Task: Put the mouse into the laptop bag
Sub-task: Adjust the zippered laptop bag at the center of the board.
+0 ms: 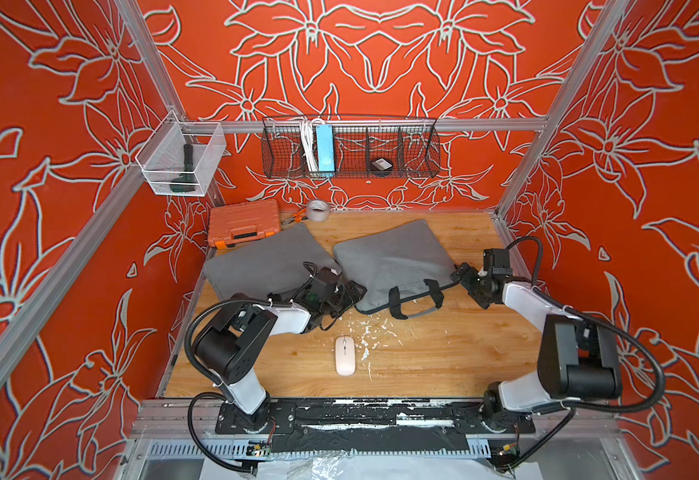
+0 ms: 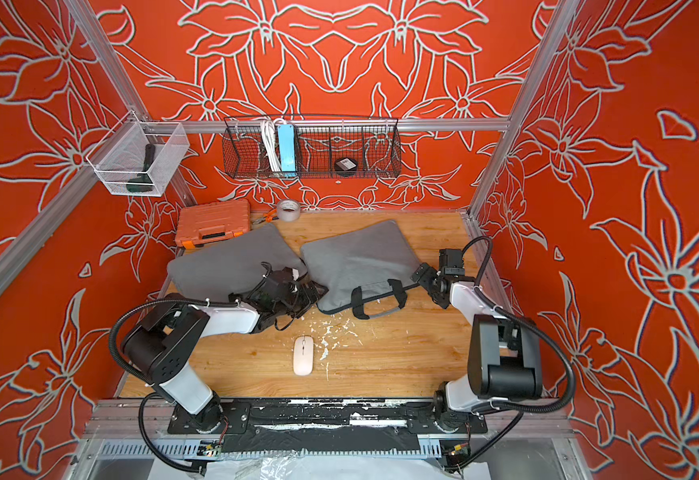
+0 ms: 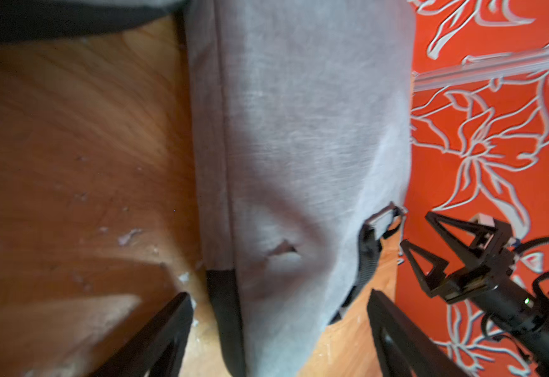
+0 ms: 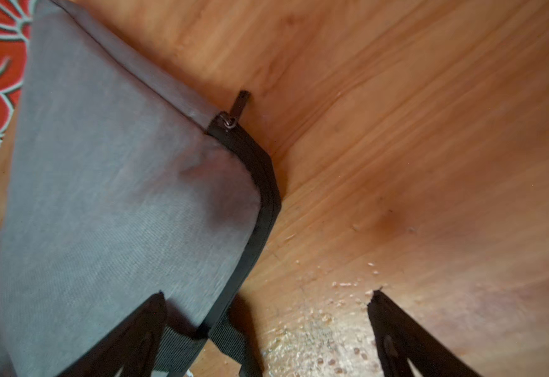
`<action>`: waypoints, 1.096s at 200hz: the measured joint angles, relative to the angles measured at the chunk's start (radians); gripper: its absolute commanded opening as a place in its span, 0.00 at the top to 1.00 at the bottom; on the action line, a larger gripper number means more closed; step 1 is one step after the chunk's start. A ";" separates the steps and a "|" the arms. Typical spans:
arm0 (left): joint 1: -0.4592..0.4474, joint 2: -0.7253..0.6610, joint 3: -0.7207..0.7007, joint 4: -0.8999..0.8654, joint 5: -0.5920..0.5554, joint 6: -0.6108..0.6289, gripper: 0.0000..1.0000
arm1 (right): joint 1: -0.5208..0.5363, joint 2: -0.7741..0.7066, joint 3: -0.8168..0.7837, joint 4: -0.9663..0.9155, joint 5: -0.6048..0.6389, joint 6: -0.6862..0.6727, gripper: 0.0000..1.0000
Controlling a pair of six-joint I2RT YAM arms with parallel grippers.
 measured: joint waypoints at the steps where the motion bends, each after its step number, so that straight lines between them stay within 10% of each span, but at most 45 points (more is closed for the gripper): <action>1: 0.000 0.003 0.002 0.000 0.000 0.002 0.27 | 0.000 0.006 0.001 0.001 -0.003 0.000 0.06; 44: 0.001 0.068 0.084 -0.048 0.001 0.042 0.68 | -0.001 0.127 0.045 0.103 -0.130 -0.008 0.11; 72: 0.010 0.119 0.166 -0.108 0.003 0.100 0.85 | -0.001 0.171 0.052 0.164 -0.181 -0.002 0.48; 105: 0.036 0.174 0.271 -0.179 0.039 0.177 0.57 | -0.001 0.187 0.030 0.203 -0.219 0.027 1.00; 140: 0.048 0.182 0.340 -0.217 0.056 0.224 0.13 | 0.002 0.109 -0.064 0.246 -0.227 0.071 1.00; 219: 0.046 -0.254 -0.059 -0.236 -0.109 -0.005 0.05 | 0.195 -0.231 -0.306 0.212 -0.063 0.202 1.00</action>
